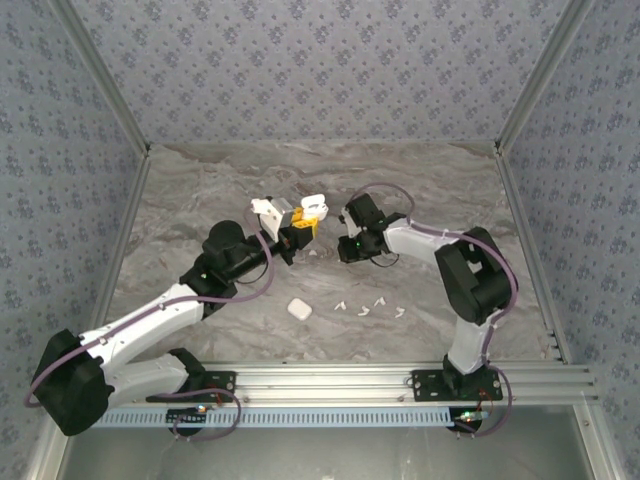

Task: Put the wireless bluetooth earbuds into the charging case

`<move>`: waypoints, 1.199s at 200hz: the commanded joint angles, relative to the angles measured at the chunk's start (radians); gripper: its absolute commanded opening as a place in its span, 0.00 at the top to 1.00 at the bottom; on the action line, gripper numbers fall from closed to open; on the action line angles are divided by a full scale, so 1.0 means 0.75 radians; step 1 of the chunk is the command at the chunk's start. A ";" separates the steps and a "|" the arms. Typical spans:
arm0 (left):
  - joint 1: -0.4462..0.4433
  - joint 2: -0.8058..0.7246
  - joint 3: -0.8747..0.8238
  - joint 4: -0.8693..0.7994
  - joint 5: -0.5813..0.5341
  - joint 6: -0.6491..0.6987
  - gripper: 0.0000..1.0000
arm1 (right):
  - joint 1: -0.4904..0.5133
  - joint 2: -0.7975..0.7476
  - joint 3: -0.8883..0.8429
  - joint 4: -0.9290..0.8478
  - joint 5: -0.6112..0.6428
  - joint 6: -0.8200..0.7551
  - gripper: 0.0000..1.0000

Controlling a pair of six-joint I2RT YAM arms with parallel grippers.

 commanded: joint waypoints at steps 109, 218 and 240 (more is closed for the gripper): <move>0.007 0.216 0.089 0.133 0.172 -0.086 1.00 | -0.044 -0.886 -0.064 -0.054 0.163 -0.389 0.81; 0.005 0.405 0.210 0.112 0.459 -0.075 1.00 | 0.104 -0.971 0.053 -0.059 0.042 -0.571 0.80; 0.005 0.409 0.215 0.111 0.463 -0.077 1.00 | 0.113 -0.954 0.051 -0.058 0.040 -0.571 0.80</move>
